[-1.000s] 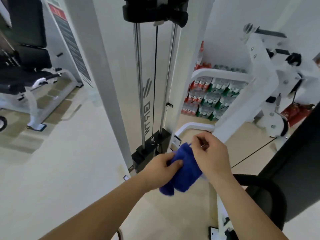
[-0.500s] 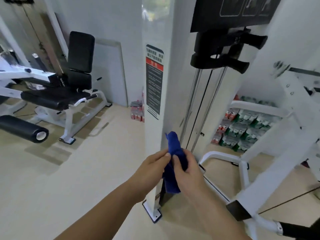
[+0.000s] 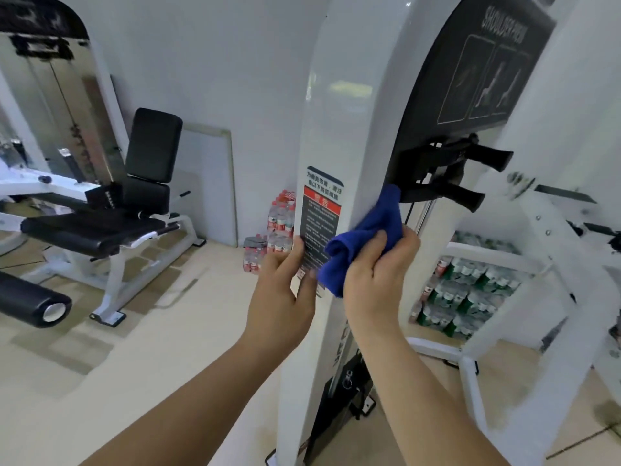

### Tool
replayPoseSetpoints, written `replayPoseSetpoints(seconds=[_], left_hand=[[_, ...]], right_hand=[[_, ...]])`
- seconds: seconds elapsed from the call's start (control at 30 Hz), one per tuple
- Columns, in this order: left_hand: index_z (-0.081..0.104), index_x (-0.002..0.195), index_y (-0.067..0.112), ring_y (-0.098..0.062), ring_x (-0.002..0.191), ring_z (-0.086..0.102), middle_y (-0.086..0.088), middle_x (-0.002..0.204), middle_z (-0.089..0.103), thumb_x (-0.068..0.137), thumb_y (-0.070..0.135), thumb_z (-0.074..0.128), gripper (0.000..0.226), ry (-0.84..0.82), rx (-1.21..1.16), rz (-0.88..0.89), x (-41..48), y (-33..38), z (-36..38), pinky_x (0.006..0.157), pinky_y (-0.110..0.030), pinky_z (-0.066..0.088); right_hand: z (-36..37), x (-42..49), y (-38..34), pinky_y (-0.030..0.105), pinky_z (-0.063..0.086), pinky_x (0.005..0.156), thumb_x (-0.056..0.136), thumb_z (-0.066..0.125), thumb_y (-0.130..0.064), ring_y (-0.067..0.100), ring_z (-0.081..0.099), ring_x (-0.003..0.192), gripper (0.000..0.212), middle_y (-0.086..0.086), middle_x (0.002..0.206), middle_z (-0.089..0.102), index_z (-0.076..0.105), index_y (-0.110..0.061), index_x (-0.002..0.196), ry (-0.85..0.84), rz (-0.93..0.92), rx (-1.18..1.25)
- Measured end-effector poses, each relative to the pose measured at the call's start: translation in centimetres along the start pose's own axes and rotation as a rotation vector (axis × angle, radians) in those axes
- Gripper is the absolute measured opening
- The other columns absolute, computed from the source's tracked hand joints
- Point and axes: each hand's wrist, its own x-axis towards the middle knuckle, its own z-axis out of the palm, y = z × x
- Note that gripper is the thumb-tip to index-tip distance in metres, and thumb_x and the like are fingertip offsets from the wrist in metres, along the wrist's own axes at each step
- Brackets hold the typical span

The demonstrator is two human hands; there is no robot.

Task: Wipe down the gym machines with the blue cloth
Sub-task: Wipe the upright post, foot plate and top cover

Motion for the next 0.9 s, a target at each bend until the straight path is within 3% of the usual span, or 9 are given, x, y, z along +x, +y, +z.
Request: replayPoseSetpoints(seconds=[0.1, 0.2, 0.3, 0.37, 0.47, 0.57, 0.67, 0.77, 0.9], left_hand=[[0.047, 0.147, 0.044, -0.001, 0.116, 0.049, 0.013, 0.120, 0.048, 0.098, 0.023, 0.062, 0.055, -0.004, 0.004, 0.040, -0.3, -0.8, 0.2, 0.094, -0.018, 0.049], [0.030, 0.150, 0.052, 0.001, 0.120, 0.047, 0.017, 0.126, 0.041, 0.097, 0.015, 0.065, 0.074, -0.026, 0.011, 0.029, -0.6, -1.2, 0.2, 0.090, -0.002, 0.043], [0.023, 0.151, 0.052, 0.002, 0.122, 0.047, 0.019, 0.128, 0.039, 0.096, 0.007, 0.062, 0.081, -0.020, 0.047, 0.018, -0.7, -1.5, 0.6, 0.088, 0.001, 0.040], [0.036, 0.153, 0.045, 0.001, 0.118, 0.050, 0.020, 0.124, 0.043, 0.097, 0.003, 0.057, 0.074, -0.019, 0.062, 0.009, -0.5, -1.4, 0.5, 0.087, 0.000, 0.040], [0.057, 0.143, 0.036, -0.004, 0.111, 0.056, 0.018, 0.118, 0.055, 0.096, -0.004, 0.049, 0.062, -0.044, 0.045, -0.013, 0.7, -1.0, -1.3, 0.088, -0.008, 0.044], [0.061, 0.139, 0.033, 0.000, 0.112, 0.063, 0.018, 0.125, 0.064, 0.102, 0.013, 0.057, 0.042, 0.019, -0.092, 0.020, 2.6, 1.3, -3.5, 0.091, -0.017, 0.053], [0.050, 0.149, 0.034, 0.001, 0.116, 0.063, 0.017, 0.129, 0.063, 0.103, 0.026, 0.057, 0.047, 0.030, -0.210, 0.051, 3.7, 3.4, -3.2, 0.092, -0.018, 0.055], [0.042, 0.154, 0.034, -0.005, 0.130, 0.056, 0.017, 0.139, 0.056, 0.105, 0.047, 0.046, 0.051, 0.029, -0.129, 0.076, 3.6, 2.9, -1.9, 0.101, -0.033, 0.055], [0.032, 0.156, 0.045, -0.009, 0.132, 0.051, 0.020, 0.140, 0.051, 0.100, 0.062, 0.038, 0.059, 0.039, -0.004, 0.120, 3.4, 2.3, -1.8, 0.106, -0.038, 0.051]], right_hand=[[1.3, -3.0, 1.8, 0.007, 0.041, 0.091, 0.108, 0.040, -0.025, -0.015, 0.050, 0.110, 0.039, -0.012, 0.119, 0.049, 0.043, -0.003, 0.140, 0.038, -0.086, -0.063], [1.0, -5.3, 4.4, 0.031, 0.052, 0.098, 0.107, 0.032, -0.047, 0.004, 0.056, 0.116, 0.044, -0.011, 0.128, 0.051, 0.028, -0.032, 0.149, -0.075, -0.049, -0.063], [0.2, -5.1, 5.8, 0.047, 0.054, 0.093, 0.106, 0.033, -0.046, 0.018, 0.058, 0.112, 0.034, 0.001, 0.128, 0.050, 0.029, -0.041, 0.140, -0.168, -0.041, -0.079], [-0.1, -3.1, 4.2, 0.039, 0.057, 0.092, 0.107, 0.037, -0.038, 0.015, 0.059, 0.110, 0.030, 0.006, 0.130, 0.047, 0.034, -0.031, 0.135, -0.191, -0.090, -0.039], [0.1, 1.8, -0.4, 0.013, 0.047, 0.093, 0.108, 0.043, -0.034, 0.005, 0.056, 0.116, 0.048, 0.005, 0.139, 0.042, 0.034, -0.005, 0.145, -0.138, -0.226, -0.021], [0.7, 4.0, -2.0, 0.022, 0.050, 0.097, 0.107, 0.040, -0.043, 0.007, 0.055, 0.120, 0.062, -0.002, 0.141, 0.041, 0.028, -0.003, 0.153, -0.116, -0.294, -0.027], [0.7, 1.3, 1.1, 0.030, 0.054, 0.093, 0.105, 0.037, -0.053, 0.008, 0.056, 0.114, 0.059, -0.006, 0.134, 0.044, 0.030, -0.013, 0.148, -0.164, -0.280, -0.073], [-0.3, -3.0, 5.5, 0.045, 0.056, 0.086, 0.101, 0.032, -0.065, 0.019, 0.059, 0.106, 0.058, -0.005, 0.126, 0.048, 0.028, -0.027, 0.144, -0.269, -0.154, -0.150], [-1.7, -4.3, 6.9, 0.047, 0.054, 0.088, 0.098, 0.037, -0.060, 0.007, 0.056, 0.103, 0.049, -0.012, 0.120, 0.049, 0.026, -0.036, 0.139, -0.379, -0.065, -0.195]])
